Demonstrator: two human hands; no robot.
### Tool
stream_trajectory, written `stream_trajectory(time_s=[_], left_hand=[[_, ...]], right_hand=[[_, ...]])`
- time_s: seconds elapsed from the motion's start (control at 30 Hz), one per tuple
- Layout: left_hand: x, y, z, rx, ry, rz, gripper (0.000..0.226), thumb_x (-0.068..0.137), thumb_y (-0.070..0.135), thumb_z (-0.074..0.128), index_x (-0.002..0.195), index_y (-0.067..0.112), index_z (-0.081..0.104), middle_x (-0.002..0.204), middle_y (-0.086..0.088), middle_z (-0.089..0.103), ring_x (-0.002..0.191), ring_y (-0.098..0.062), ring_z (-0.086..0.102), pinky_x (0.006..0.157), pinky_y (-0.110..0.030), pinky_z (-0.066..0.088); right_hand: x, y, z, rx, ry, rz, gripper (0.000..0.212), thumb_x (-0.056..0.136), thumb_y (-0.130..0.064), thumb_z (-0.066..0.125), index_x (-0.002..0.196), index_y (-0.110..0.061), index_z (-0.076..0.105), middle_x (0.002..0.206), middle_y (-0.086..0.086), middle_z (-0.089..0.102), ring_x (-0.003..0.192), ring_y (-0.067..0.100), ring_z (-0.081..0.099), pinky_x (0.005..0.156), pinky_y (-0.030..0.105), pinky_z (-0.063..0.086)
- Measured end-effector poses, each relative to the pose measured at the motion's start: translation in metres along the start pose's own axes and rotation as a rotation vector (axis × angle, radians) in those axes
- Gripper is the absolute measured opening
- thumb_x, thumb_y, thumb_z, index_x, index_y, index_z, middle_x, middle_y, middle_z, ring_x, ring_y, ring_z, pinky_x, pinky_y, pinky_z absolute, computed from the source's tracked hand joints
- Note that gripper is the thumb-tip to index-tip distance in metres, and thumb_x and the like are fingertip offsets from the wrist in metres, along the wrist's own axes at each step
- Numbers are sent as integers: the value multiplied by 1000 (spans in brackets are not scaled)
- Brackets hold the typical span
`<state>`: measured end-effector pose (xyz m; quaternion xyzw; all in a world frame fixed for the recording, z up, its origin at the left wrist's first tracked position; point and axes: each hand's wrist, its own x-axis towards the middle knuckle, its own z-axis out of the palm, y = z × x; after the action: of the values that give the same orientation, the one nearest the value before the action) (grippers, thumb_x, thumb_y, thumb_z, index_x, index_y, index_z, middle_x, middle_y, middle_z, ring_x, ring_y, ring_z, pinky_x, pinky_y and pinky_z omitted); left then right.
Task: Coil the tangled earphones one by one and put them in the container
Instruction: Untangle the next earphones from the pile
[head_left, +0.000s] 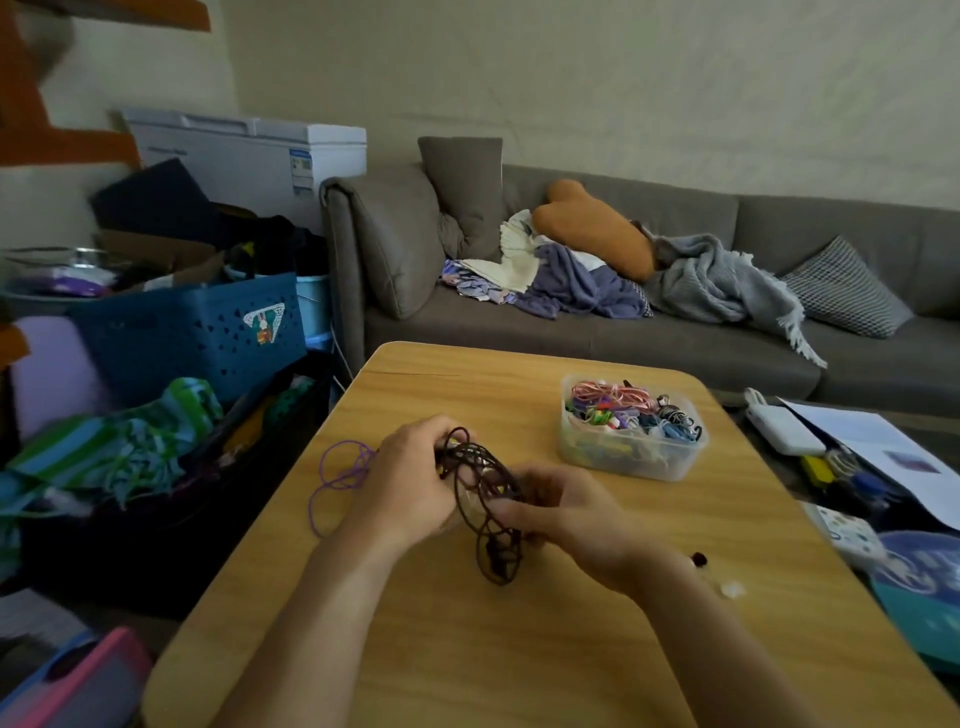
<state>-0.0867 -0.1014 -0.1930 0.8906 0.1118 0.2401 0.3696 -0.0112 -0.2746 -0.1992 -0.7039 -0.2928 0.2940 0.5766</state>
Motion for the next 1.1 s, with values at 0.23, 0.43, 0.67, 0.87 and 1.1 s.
stream_trajectory(time_s=[0.23,0.43,0.67,0.87,1.1], left_hand=[[-5,-1,-4,166,-109,63,47,75,30,80,118,30,60,112,11,50,112,-12,48,96,-28,44],[-12,-4,1,184,105,-41,43,74,28,82,112,27,63,99,11,64,93,-9,62,81,-36,56],[-19,2,3,54,172,-44,25,84,21,72,107,25,62,97,13,64,91,-6,61,78,-23,50],[-18,-3,14,138,67,63,45,88,17,66,131,20,52,119,15,46,117,-13,48,92,-22,38],[-7,-8,22,394,194,-26,22,84,28,71,106,30,66,104,10,57,109,-20,47,84,-32,21]], right_hand=[[-6,2,-16,-26,251,-88,8,87,-13,73,94,-10,71,78,6,69,72,18,62,71,36,55],[-18,-6,-31,154,438,-224,17,91,-14,66,107,-11,69,100,17,72,87,20,66,70,29,56],[-29,-24,-29,201,468,-393,21,96,-10,57,115,-4,64,108,8,75,103,17,70,86,28,56],[-38,-43,-31,175,535,-516,19,98,-15,53,111,-6,64,104,6,75,94,15,72,79,25,56],[-43,-53,-42,639,546,-394,29,103,-21,43,112,-3,63,106,19,73,102,33,69,92,48,53]])
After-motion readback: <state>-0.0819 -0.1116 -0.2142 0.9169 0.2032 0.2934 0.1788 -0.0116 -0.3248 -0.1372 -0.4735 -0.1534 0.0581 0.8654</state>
